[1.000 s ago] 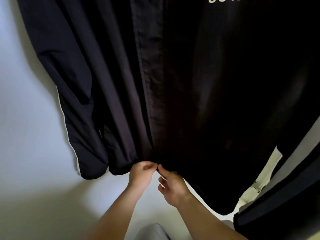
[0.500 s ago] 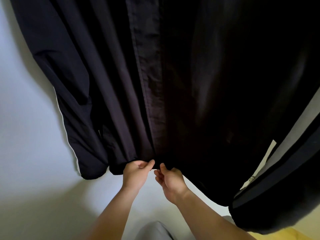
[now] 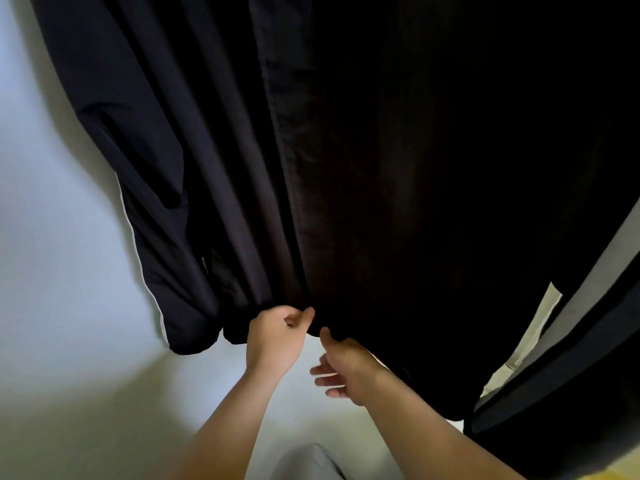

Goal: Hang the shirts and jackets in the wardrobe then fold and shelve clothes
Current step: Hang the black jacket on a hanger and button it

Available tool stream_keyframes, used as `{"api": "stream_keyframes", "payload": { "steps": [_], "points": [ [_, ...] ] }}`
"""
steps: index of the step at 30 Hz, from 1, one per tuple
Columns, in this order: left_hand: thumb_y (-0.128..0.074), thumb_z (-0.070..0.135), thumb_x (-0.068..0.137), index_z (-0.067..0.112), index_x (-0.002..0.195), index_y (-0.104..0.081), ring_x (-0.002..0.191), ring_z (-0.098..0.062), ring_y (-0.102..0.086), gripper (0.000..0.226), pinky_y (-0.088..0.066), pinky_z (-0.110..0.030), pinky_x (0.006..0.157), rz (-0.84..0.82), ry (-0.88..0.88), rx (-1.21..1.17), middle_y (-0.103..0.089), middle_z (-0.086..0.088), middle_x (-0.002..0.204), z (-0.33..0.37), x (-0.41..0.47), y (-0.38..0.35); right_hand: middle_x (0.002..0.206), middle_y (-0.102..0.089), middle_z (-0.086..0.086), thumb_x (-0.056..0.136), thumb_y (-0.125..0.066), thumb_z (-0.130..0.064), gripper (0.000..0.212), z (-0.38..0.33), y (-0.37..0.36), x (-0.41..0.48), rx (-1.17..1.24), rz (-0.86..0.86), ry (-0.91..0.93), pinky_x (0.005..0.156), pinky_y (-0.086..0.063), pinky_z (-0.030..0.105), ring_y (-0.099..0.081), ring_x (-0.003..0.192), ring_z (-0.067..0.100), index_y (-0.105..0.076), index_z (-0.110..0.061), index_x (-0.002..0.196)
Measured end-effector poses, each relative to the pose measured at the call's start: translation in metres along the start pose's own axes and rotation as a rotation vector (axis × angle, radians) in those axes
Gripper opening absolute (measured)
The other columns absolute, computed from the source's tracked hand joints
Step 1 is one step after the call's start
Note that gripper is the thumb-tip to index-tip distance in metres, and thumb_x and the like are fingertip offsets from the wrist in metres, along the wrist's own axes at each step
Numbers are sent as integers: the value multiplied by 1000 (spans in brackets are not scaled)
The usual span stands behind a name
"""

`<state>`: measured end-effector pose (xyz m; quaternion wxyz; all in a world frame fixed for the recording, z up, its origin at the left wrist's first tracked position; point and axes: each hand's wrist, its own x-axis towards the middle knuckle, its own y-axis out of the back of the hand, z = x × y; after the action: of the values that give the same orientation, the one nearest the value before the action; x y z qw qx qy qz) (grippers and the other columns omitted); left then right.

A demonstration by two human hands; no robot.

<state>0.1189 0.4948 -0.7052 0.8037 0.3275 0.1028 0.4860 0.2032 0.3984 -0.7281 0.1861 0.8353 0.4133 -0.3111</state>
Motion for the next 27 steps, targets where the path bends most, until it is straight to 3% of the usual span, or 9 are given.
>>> {"api": "stream_keyframes", "payload": {
  "steps": [3, 5, 8, 14, 21, 24, 27],
  "points": [
    [-73, 38, 88, 36, 68, -65, 72, 11, -62, 21, -42, -4, 59, 40, -70, -61, -65, 33, 72, 24, -3, 11, 69, -74, -8, 98, -28, -63, 66, -7, 8, -23, -479, -24, 171, 61, -50, 27, -68, 61, 9, -72, -14, 102],
    [-73, 33, 88, 36, 77, -65, 74, 9, -63, 14, -43, -4, 61, 88, -127, -116, -66, 32, 79, 42, -2, 21, 68, -72, -6, 102, -32, -53, 57, -19, 14, -38, -614, 143, 444, 67, -56, 33, -68, 61, 12, -73, -15, 93],
    [-70, 27, 90, 37, 85, -63, 76, 7, -64, 13, -43, -4, 63, 187, -242, -163, -66, 31, 83, 75, 5, 41, 80, -71, -1, 103, -35, -45, 44, -55, 26, -73, -538, 377, 747, 73, -56, 40, -68, 74, 20, -65, -18, 87],
    [-64, 34, 94, 38, 96, -62, 77, 4, -66, 5, -45, -6, 67, 391, -464, -223, -68, 23, 88, 159, 30, 91, 80, -65, -11, 100, -44, -34, 14, -138, 54, -151, -338, 616, 1145, 66, -56, 35, -64, 72, 7, -57, -33, 97],
    [-59, 43, 93, 36, 102, -56, 79, 3, -62, 11, -50, -18, 65, 604, -629, -158, -64, 18, 88, 250, 60, 133, 101, -61, -12, 100, -46, -31, 17, -209, 75, -223, -403, 733, 1541, 66, -56, 36, -61, 83, 8, -52, -32, 116],
    [-57, 47, 89, 38, 102, -53, 79, 0, -62, 16, -50, -21, 64, 690, -669, -161, -63, 16, 91, 283, 71, 151, 103, -58, -10, 96, -47, -29, 20, -237, 87, -250, -398, 872, 1744, 58, -53, 34, -59, 81, 11, -52, -27, 115],
    [-56, 41, 88, 38, 99, -52, 78, -3, -60, 12, -47, -22, 65, 747, -644, -169, -62, 14, 94, 315, 79, 170, 100, -57, -2, 88, -42, -22, 24, -267, 101, -282, -420, 1029, 1833, 50, -46, 31, -55, 75, 16, -56, -19, 107]
  ]
}}
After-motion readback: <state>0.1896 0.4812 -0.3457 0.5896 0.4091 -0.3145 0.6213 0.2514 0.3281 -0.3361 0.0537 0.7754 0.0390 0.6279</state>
